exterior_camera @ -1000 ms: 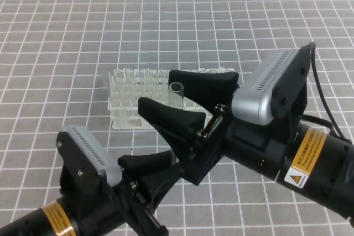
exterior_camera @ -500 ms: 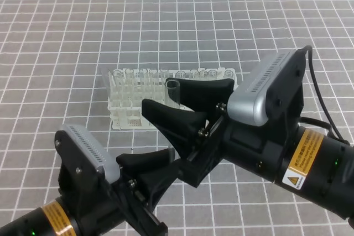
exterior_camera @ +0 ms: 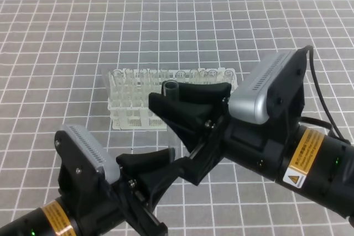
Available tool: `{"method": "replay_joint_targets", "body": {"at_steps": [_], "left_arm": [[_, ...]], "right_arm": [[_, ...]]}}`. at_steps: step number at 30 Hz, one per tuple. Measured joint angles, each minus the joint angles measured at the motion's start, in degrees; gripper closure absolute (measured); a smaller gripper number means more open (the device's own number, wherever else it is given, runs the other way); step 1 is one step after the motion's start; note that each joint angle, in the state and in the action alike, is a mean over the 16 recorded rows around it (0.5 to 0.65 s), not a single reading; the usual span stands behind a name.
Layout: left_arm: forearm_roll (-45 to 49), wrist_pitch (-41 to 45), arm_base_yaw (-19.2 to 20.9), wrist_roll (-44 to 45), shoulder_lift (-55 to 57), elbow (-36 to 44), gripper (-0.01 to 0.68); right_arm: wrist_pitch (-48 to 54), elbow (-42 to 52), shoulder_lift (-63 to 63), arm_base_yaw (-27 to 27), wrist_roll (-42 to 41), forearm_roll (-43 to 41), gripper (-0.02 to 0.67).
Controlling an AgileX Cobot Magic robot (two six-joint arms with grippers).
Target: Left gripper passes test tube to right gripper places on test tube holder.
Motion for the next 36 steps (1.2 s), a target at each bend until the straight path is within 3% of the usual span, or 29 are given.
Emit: {"method": "replay_joint_targets", "body": {"at_steps": [6, 12, 22, 25, 29, 36], "left_arm": [[0.0, -0.1, 0.0, 0.0, 0.1, 0.0, 0.638], [0.0, -0.2, 0.0, -0.6, 0.0, 0.1, 0.595], [-0.3, -1.6, 0.0, -2.3, 0.0, 0.1, 0.377], [-0.2, -2.0, 0.0, -2.8, -1.0, 0.1, 0.352], [0.0, -1.2, 0.0, -3.1, -4.4, 0.1, 0.387], [0.8, 9.7, 0.0, -3.0, -16.2, 0.1, 0.559]], "right_arm": [[0.4, 0.0, 0.0, -0.1, -0.4, -0.1, 0.522], [1.2, 0.0, 0.0, -0.1, -0.6, -0.1, 0.543], [3.2, -0.1, -0.1, -0.1, -0.4, 0.3, 0.547], [4.4, -0.1, -0.5, 0.0, -0.8, 0.5, 0.548], [6.8, -0.1, -1.5, 0.0, -1.4, 0.8, 0.548], [12.0, -0.1, -3.6, 0.0, -2.8, 1.1, 0.548]]}}
